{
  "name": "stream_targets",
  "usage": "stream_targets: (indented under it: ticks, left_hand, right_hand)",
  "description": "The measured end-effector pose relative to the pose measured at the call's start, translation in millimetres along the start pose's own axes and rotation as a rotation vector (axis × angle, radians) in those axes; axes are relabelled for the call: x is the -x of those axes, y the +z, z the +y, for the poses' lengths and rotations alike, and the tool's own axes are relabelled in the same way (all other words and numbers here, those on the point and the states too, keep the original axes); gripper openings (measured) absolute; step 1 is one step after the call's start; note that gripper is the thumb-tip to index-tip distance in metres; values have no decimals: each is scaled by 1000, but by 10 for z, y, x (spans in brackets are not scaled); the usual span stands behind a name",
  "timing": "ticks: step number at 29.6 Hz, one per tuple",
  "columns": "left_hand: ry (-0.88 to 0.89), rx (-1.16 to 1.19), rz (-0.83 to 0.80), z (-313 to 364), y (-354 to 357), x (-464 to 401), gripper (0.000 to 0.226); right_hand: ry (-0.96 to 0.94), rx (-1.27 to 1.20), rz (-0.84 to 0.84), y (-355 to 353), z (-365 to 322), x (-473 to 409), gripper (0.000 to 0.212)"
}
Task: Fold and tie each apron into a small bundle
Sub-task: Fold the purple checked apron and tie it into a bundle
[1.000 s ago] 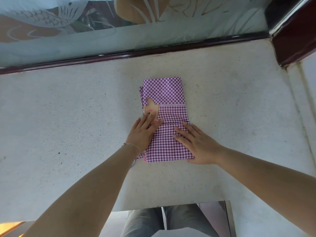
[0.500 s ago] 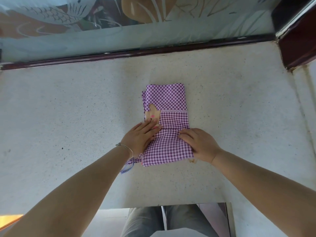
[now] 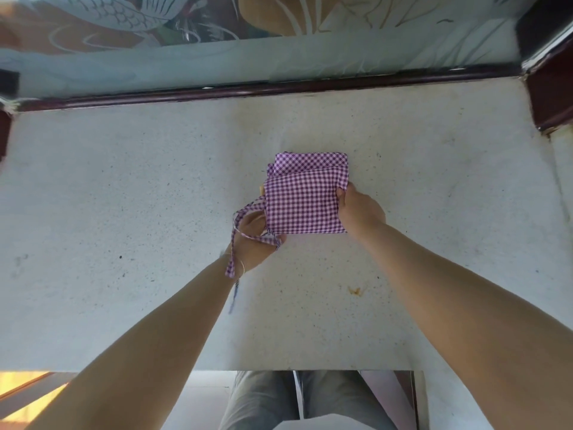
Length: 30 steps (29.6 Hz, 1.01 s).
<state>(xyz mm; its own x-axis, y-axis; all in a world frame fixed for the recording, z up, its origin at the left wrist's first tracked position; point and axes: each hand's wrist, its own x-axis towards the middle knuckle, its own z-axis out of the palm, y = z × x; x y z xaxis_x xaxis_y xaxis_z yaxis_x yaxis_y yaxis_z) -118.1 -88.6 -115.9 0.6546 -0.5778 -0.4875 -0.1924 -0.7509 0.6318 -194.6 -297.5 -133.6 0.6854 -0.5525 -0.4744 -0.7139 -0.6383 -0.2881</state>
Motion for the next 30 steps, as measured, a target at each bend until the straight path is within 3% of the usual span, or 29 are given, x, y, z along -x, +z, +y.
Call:
stream_targets:
  ticks: [1, 3, 8, 12, 14, 17, 19, 20, 21, 22, 24, 25, 27, 28, 30]
  left_hand:
    - [-90, 98, 30, 12, 18, -8, 30]
    - [-92, 24, 124, 40, 61, 16, 28]
    - [-238, -17, 278, -16, 213, 70, 49]
    - [-376, 233, 338, -86, 286, 132, 49]
    - [-517, 471, 414, -85, 206, 199, 38]
    - [-721, 1175, 588, -233, -44, 313, 49]
    - [-823, 1383, 849, -393, -188, 377, 46]
    - [-871, 1289, 974, -428, -249, 403, 38]
    - [-890, 1037, 1088, -453, -265, 421, 36]
    - [-794, 751, 1162, -445, -252, 437, 40]
    - [-278, 262, 1125, -219, -138, 462, 48]
    - [-35, 72, 992, -67, -32, 458, 49]
    - [298, -327, 577, 200, 226, 438, 57]
    - [365, -513, 330, 287, 337, 416, 70]
    - [310, -752, -69, 347, 534, 349, 94]
  right_hand:
    - [24, 10, -2, 5, -9, -9, 42]
    - [44, -10, 2, 51, -2, -4, 40]
    - [49, -133, 36, 126, 85, 115, 33]
    - [58, -128, 44, 125, 65, 153, 35]
    - [65, -95, 36, 110, 42, 148, 36]
    - [69, -37, -12, 82, 24, 163, 37]
    - [69, -14, -41, 83, 36, 204, 38]
    - [72, -9, -41, 86, 34, 231, 38]
    - [82, -11, -39, 107, 39, 265, 37]
    - [95, -17, -34, 132, 43, 305, 35]
    - [112, -35, -29, 177, 39, 376, 32]
    - [116, -42, -27, 183, 37, 409, 32]
    - [124, -58, -13, 195, 32, 466, 34]
    - [128, -77, 1, 181, 21, 484, 37]
    - [118, -95, 34, 158, 35, 528, 46]
